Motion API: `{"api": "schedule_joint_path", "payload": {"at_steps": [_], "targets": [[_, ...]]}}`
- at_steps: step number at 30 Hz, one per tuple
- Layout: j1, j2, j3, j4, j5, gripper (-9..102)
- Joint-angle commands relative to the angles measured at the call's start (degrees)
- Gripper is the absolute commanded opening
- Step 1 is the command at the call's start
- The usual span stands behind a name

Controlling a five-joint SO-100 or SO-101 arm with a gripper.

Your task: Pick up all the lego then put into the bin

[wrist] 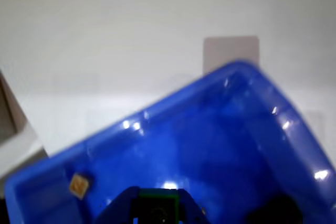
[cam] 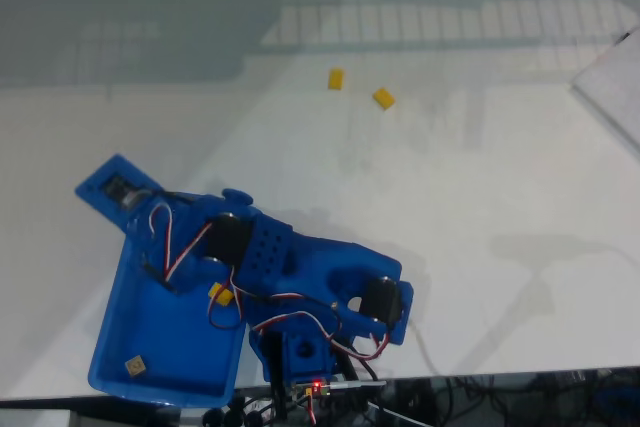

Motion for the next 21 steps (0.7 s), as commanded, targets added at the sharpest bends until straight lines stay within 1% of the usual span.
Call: {"api": "schedule_joint_path", "payload": {"at_steps": [1,4,8,11,12,15,18,21], "targets": [[-1.58,-0.53,-0.35,2.37,-0.70,5],[-1.05,-2.46,-0.35,3.60,-1.49,13],[2.90,-2.72,-0.62,2.99,-2.90,23],[10.72,-2.99,-1.49,-0.18,-3.52,29],[14.85,-3.69,-1.85,-2.02,-4.39,34],[29.71,-7.73,-2.72,-12.57,-5.54,36],[45.53,-15.03,-2.72,-27.42,-8.17,36],[58.27,-24.61,-2.37,-43.24,-11.87,35]]}}
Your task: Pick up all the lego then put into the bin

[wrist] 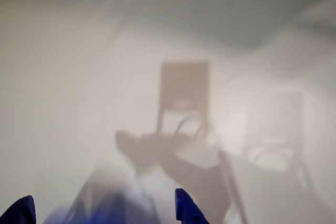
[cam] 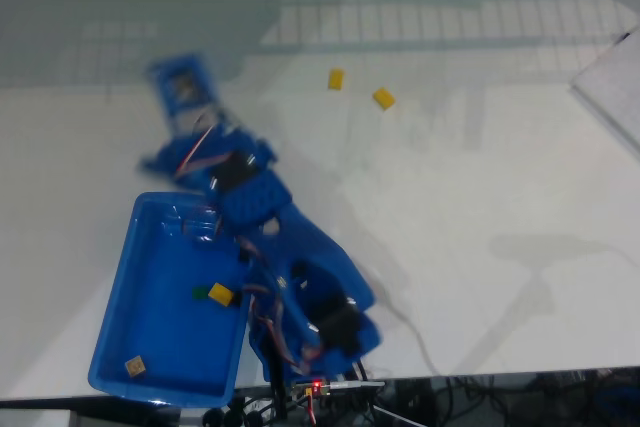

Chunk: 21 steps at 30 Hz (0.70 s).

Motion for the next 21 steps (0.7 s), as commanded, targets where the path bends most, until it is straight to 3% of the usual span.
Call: {"api": "schedule_joint_path", "payload": {"at_steps": [1,10,21], "targets": [[15.38,-7.65,-2.46,-14.85,-3.96,35],[34.01,-30.59,-3.16,-40.43,-11.78,33],[38.32,-49.75,-15.91,-42.28,-12.30,32]]}}
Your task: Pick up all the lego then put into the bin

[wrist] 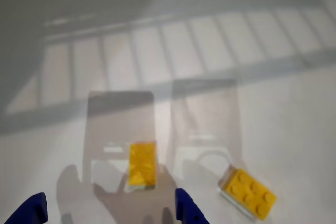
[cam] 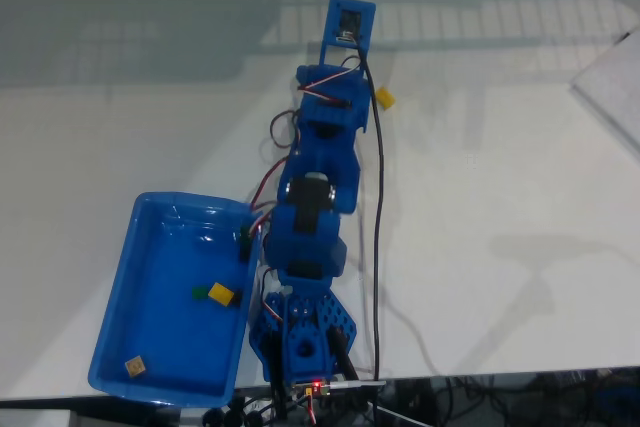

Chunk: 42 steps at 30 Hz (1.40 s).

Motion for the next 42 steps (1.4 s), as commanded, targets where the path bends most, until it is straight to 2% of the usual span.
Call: {"api": "schedule_joint_path", "payload": {"at_steps": [1,11,29,33,39,42], "targets": [[0.53,-2.64,-5.71,-1.05,-0.62,32],[0.62,-11.25,-11.60,-1.14,-2.55,31],[1.14,-16.52,-14.68,-1.32,-5.10,27],[1.23,-16.79,-14.94,-1.58,-5.45,21],[1.49,-17.40,-14.94,-1.85,-5.80,0],[1.49,-17.75,-14.94,-1.85,-6.33,0]]}}
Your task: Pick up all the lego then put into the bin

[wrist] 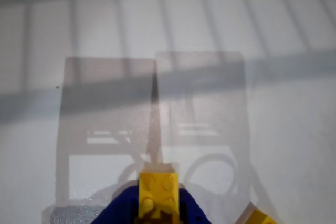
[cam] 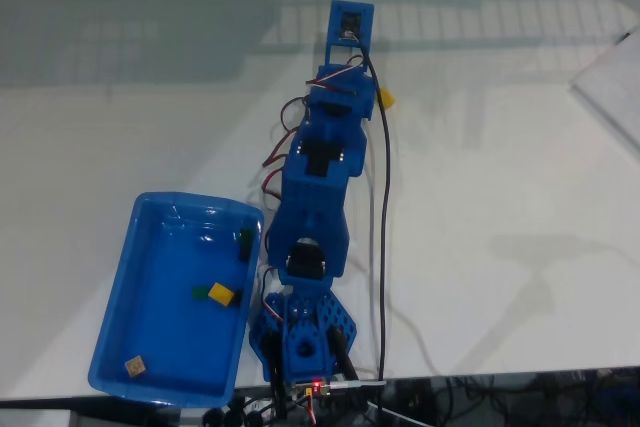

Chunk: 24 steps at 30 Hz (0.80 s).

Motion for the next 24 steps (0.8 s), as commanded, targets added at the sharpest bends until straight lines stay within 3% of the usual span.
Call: {"api": "schedule_joint_path", "payload": {"at_steps": [1,8,15,24], "targets": [[0.44,0.26,-2.72,-0.70,-0.62,0],[-2.11,6.50,-1.58,0.53,3.25,0],[-11.51,31.38,7.65,9.05,13.10,0],[-35.60,65.21,23.12,31.90,19.60,0]]}}
